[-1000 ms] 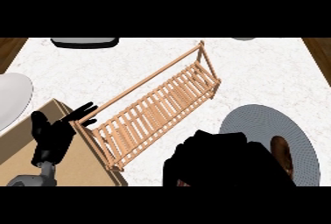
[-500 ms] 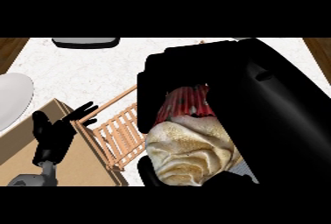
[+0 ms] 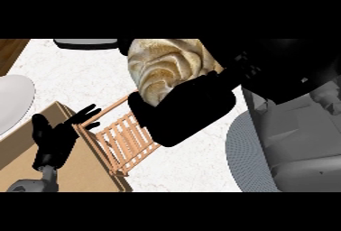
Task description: Pick the cupcake from the placemat and place it in the tiered shelf
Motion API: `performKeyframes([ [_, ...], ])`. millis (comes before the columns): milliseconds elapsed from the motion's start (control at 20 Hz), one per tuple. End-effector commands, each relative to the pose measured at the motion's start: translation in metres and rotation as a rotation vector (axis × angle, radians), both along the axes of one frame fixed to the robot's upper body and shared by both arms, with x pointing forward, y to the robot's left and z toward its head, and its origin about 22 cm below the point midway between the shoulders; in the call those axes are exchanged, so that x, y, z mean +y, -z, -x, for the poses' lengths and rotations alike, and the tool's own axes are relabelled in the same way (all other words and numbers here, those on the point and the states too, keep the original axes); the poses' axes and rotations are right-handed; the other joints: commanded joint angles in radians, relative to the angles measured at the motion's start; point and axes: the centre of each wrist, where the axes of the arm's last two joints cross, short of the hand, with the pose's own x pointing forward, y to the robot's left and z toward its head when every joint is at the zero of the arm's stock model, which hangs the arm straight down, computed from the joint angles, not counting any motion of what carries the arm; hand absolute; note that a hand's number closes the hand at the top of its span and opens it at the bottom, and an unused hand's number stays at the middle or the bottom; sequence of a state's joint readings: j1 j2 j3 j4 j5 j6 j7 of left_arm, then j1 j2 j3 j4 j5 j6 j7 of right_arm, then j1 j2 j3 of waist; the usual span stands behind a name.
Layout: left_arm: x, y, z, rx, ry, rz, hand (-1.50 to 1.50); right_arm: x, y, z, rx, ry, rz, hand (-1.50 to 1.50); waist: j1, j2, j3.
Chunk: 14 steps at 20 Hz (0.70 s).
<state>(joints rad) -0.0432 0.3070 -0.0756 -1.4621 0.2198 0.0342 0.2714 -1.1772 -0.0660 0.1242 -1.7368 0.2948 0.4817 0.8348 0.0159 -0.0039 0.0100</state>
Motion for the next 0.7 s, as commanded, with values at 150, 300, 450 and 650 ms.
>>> performKeyframes([
  [150, -0.001, 0.025, 0.019, 0.091, -0.103, 0.042, 0.0, 0.019, -0.011, -0.035, -0.001, 0.029, 0.016, 1.5, 0.011, 0.008, -0.011],
  [300, 0.021, 0.031, 0.002, 0.106, -0.111, 0.047, 0.0, 0.019, 0.01, -0.042, -0.004, 0.037, 0.015, 1.5, -0.007, 0.012, -0.012],
  [450, 0.005, 0.031, 0.01, 0.094, -0.112, 0.026, 0.0, 0.015, 0.008, -0.059, -0.017, 0.016, 0.011, 1.5, 0.002, 0.011, -0.011],
  [650, -0.01, 0.032, 0.006, 0.081, -0.094, 0.043, 0.0, 0.042, 0.019, -0.051, -0.014, -0.035, -0.021, 1.5, -0.006, 0.007, -0.011],
])
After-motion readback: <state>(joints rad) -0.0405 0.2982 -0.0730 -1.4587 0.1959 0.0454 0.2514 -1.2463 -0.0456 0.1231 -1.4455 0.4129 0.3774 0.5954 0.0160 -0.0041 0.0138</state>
